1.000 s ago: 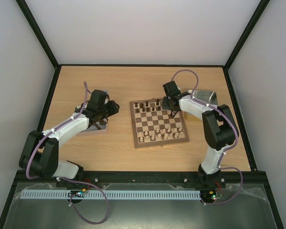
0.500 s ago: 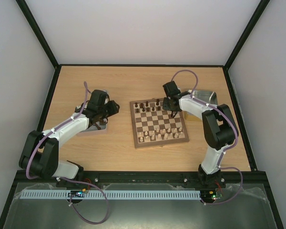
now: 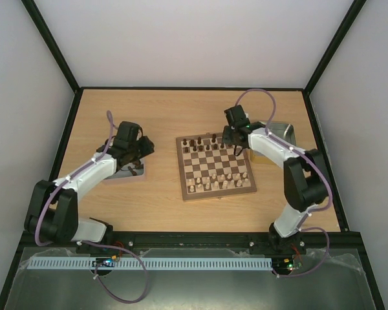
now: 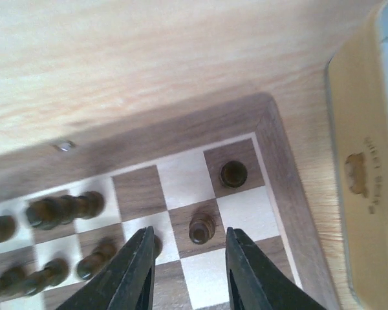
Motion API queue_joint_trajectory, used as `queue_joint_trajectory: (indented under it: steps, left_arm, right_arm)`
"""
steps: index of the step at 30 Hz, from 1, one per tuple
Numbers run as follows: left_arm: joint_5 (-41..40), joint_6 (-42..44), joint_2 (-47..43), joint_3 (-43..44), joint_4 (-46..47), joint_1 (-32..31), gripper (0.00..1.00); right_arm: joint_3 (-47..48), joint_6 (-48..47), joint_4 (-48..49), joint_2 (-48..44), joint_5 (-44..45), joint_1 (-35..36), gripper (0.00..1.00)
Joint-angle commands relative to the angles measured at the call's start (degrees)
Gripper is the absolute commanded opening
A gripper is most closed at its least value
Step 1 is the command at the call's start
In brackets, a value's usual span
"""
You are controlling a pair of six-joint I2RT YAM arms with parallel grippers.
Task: Set up the chess pieces on the board
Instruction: Place the chess piece on the chessboard, then pick up the chess piece from the storage box.
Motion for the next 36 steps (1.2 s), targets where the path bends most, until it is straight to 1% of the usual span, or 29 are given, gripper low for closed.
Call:
queue_joint_trajectory:
  steps: [1,3,7,9,12,18,24,28,33,36]
  left_arm:
    - [-6.9,-0.1,-4.4,-1.4,-5.4,3.1,0.46]
    - [-8.3,-0.6,-5.8,-3.3,-6.2,5.1,0.48]
    - [-7.6,-0.6,-6.2,-6.2,-7.5,8.6,0.49]
    - [-6.4,-0.6,-5.6,-7.0,-7.5,9.3,0.49]
    - [-2.7,-0.4,-3.3,-7.6,-6.6,10.3,0.50]
    - [0.1,0.6,2.9,-6.7,-4.0,11.2,0.50]
    - [0.7,1.5,7.9,-4.4,-3.2,11.3,0.44]
    - [-0.8,2.5,9.9,-3.1,-4.2,11.3,0.40]
    - [-1.3,3.1,10.7,-2.7,-4.5,11.3,0.40]
    - [-0.2,3.5,10.5,-2.2,-3.8,11.3,0.40]
  right_arm:
    - [-1.7,2.1,1.1,-8.5,3.5,-0.3,0.31]
    - [-3.1,3.0,2.7,-10.7,4.0,-0.3,0.32]
    - [-5.3,4.5,5.1,-13.3,3.6,-0.3,0.32]
    - [-6.0,5.0,5.6,-13.9,3.2,-0.3,0.32]
    - [-6.5,5.3,5.7,-14.0,2.5,-0.3,0.32]
    - [-7.3,5.6,5.9,-14.6,1.9,-0.3,0.32]
    - [-8.1,5.6,5.9,-15.4,2.1,-0.3,0.32]
    - [-8.7,6.1,6.9,-15.3,0.5,-0.2,0.32]
    - [-9.2,6.6,7.3,-15.0,-0.1,-0.2,0.31]
    - [-9.1,6.6,7.4,-15.0,-0.3,-0.2,0.31]
